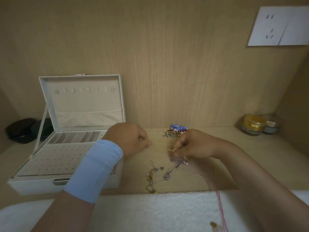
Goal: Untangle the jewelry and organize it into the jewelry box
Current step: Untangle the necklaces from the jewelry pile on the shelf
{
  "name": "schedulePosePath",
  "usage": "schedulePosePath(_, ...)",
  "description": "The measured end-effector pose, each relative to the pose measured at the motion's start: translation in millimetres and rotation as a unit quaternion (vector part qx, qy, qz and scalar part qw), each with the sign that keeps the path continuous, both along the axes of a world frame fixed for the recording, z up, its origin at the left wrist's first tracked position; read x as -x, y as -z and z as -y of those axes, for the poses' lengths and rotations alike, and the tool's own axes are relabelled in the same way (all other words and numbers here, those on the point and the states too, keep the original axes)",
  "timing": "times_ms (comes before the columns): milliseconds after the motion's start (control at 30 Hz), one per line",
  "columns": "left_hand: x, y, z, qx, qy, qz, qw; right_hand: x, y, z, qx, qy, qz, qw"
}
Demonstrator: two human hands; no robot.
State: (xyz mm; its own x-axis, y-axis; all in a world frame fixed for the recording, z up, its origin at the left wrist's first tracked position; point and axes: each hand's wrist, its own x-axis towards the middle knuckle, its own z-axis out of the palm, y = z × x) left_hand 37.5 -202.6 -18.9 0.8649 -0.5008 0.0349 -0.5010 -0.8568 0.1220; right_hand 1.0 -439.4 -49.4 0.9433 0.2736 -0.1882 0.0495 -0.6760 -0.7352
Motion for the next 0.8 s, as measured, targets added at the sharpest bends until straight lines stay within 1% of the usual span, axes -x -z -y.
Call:
schedulePosePath(67, -2.5, 2.5, 2.5, 0.062, 0.000, -0.019, 0.998, -2.0, 0.7, 5.4, 0.004, 0.020, 0.009, 1.000)
schedulePosePath(133, -5.8, 6.9, 5.1, 0.163, 0.000, -0.052, 0.985, -3.7, -0.9, 8.2, -0.021, 0.032, 0.007, 0.999)
schedulePosePath(167, -6.1, 8.4, 7.0, 0.237, 0.004, -0.078, 0.968, -5.2, -0.6, 8.5, -0.047, 0.035, 0.008, 0.998)
schedulePosePath(233, -3.7, 5.6, 12.3, 0.388, 0.020, -0.122, 0.913, -4.6, -2.9, 7.1, -0.123, 0.053, 0.008, 0.991)
schedulePosePath(267, -2.7, 2.4, 15.1, 0.441, 0.027, -0.137, 0.887, -4.1, -3.5, 7.1, -0.167, 0.057, 0.000, 0.984)
schedulePosePath(333, -0.3, -4.6, 20.5, 0.505, 0.036, -0.156, 0.848, -5.7, -0.9, 9.5, -0.256, 0.040, -0.022, 0.966)
schedulePosePath(400, 1.0, -9.4, 27.8, 0.546, 0.035, -0.174, 0.819, -5.0, 1.5, 13.0, -0.331, 0.016, -0.053, 0.942)
schedulePosePath(467, 0.5, -11.7, 33.9, 0.572, 0.013, -0.191, 0.798, -3.6, 3.1, 16.2, -0.356, -0.019, -0.091, 0.930)
schedulePosePath(500, -1.3, -10.7, 35.7, 0.570, -0.007, -0.191, 0.799, -3.3, 3.6, 18.1, -0.346, -0.030, -0.103, 0.932)
schedulePosePath(533, -3.9, -8.1, 35.8, 0.551, -0.032, -0.181, 0.814, -2.9, 3.4, 20.0, -0.323, -0.034, -0.113, 0.939)
schedulePosePath(567, -6.8, -4.3, 34.2, 0.506, -0.058, -0.161, 0.845, -2.9, 3.8, 22.9, -0.283, -0.034, -0.112, 0.952)
schedulePosePath(633, -10.9, 7.2, 27.8, 0.363, -0.090, -0.117, 0.920, -3.1, 4.6, 29.2, -0.195, -0.024, -0.097, 0.976)
schedulePosePath(667, -12.4, 14.1, 25.1, 0.291, -0.091, -0.095, 0.948, -3.0, 4.7, 31.5, -0.155, -0.017, -0.091, 0.984)
schedulePosePath(733, -13.2, 26.6, 22.5, 0.163, -0.084, -0.051, 0.982, -2.0, 4.3, 34.1, -0.088, -0.013, -0.091, 0.992)
schedulePosePath(800, -13.2, 34.3, 23.8, 0.030, -0.083, 0.005, 0.996, -1.5, 3.2, 33.9, -0.026, -0.011, -0.093, 0.995)
